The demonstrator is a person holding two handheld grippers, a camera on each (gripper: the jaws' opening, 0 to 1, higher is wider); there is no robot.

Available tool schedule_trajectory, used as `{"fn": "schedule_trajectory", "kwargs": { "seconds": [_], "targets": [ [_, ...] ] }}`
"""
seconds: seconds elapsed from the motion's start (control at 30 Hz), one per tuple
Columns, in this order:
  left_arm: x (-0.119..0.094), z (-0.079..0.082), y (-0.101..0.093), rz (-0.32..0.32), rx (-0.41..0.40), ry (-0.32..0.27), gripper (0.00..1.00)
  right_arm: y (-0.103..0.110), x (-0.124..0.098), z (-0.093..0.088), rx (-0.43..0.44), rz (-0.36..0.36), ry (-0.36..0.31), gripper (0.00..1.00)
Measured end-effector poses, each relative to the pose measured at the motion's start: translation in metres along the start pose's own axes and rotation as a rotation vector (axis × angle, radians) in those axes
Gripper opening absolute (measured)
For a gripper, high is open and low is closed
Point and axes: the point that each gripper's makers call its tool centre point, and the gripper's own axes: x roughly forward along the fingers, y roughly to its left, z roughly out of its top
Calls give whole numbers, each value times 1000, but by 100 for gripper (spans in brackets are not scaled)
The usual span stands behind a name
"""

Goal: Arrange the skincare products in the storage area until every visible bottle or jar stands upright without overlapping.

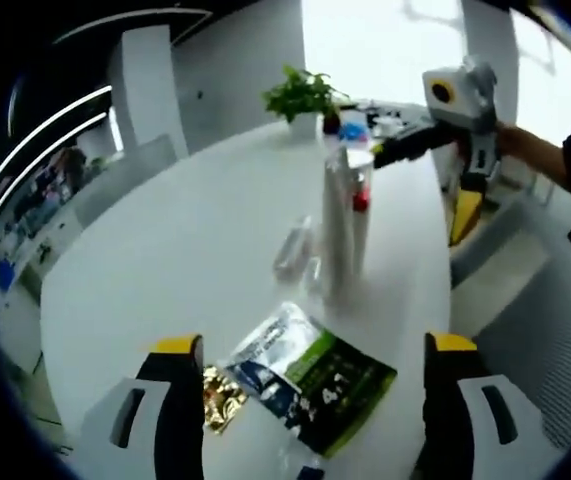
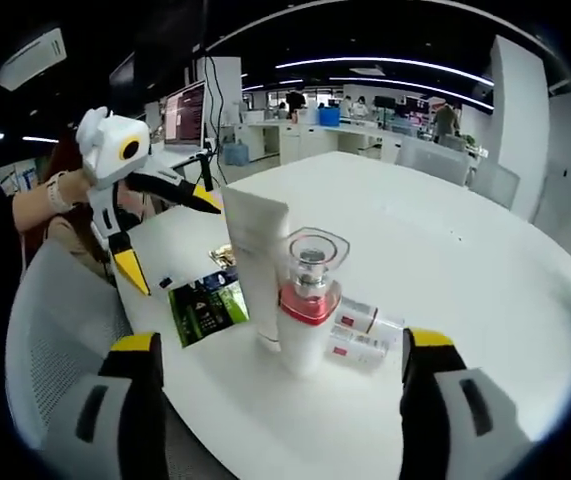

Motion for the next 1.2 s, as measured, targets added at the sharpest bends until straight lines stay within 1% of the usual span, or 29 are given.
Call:
{"fn": "schedule_trajectory", "kwargs": {
  "seconds": [0.07, 0.13, 0.23, 0.4, 0.6, 0.8, 0.97, 1.1, 1.2],
  "targets": [
    [-5, 0, 1, 9, -12, 1, 97, 0, -3, 1, -5, -9, 2, 99],
    [-10, -1, 3, 30, -13, 3, 97, 3, -6, 2, -14, -7, 6, 99],
    [-16, 0, 3, 40, -21, 2, 97, 7, -10, 4, -31, -12, 4, 99],
    [-27, 5, 6, 71, -19, -38, 97, 9, -13, 8, -45, -30, 7, 99],
    [-35, 3, 3, 70, -17, -52, 97, 16, -13, 12, -63, -44, 17, 99],
    [-46, -3, 9, 75, -11, -61, 97, 19, -12, 13, -82, -57, 31, 99],
    [-53, -7, 12, 85, 11, -51, 97, 22, -14, 15, -100, -70, 49, 99],
    [-55, -8, 11, 91, 22, -57, 97, 20, -15, 13, -121, -78, 67, 99],
    [-54, -10, 9, 88, 21, -46, 97, 16, -18, 15, -130, -84, 67, 99]
  ]
}}
